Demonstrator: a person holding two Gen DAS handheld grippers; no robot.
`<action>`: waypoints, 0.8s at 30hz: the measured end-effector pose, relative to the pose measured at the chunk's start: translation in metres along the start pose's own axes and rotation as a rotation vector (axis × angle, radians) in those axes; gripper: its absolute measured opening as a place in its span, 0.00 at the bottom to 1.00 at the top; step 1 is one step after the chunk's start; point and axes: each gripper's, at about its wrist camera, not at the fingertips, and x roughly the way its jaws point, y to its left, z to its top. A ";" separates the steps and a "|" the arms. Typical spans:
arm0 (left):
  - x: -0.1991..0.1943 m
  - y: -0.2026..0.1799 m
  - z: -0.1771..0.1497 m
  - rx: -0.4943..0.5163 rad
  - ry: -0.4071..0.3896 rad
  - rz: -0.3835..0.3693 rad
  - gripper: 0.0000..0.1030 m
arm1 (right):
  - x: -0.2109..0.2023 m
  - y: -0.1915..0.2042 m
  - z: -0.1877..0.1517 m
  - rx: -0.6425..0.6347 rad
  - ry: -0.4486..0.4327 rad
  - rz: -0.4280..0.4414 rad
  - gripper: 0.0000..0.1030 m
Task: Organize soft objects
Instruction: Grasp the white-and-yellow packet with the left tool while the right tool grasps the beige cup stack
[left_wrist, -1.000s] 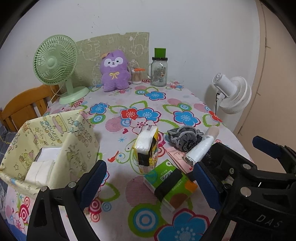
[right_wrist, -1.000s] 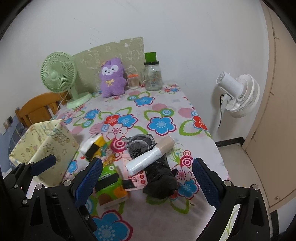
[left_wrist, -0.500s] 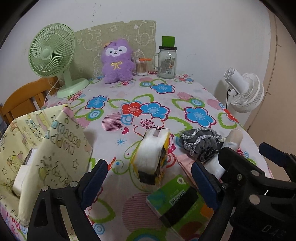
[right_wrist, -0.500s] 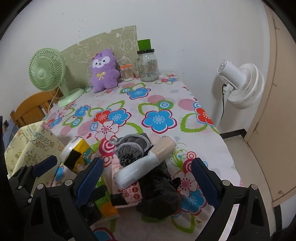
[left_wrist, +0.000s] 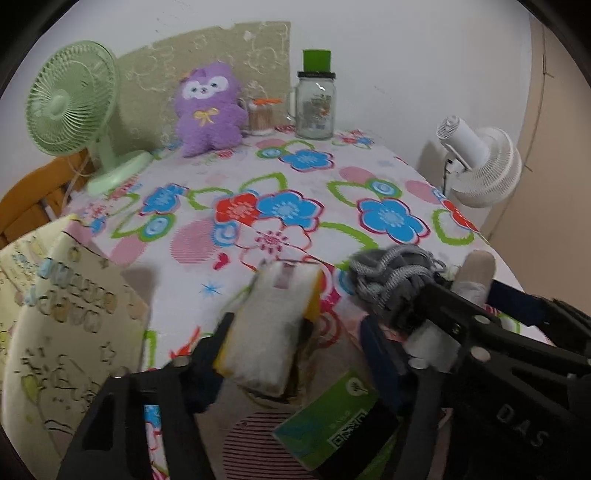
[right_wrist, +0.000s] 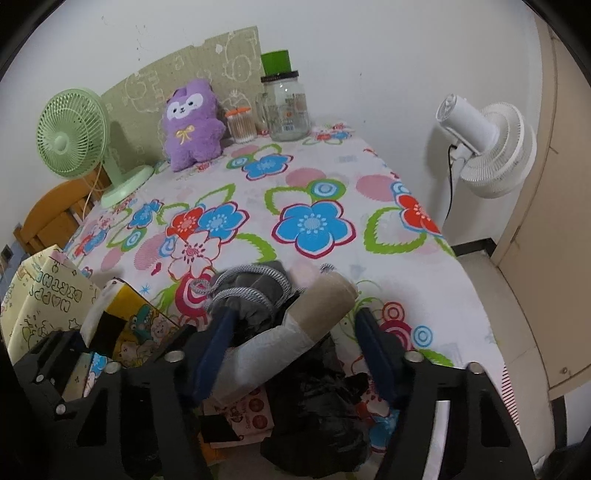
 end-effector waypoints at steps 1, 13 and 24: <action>0.001 0.000 0.000 -0.001 0.007 -0.008 0.40 | 0.002 0.000 0.000 0.006 0.009 0.006 0.58; -0.012 0.005 -0.002 -0.009 0.004 -0.026 0.21 | -0.008 0.000 -0.005 0.040 0.006 0.018 0.27; -0.039 -0.002 -0.007 0.030 -0.039 -0.024 0.20 | -0.035 0.009 -0.011 0.007 -0.033 0.004 0.21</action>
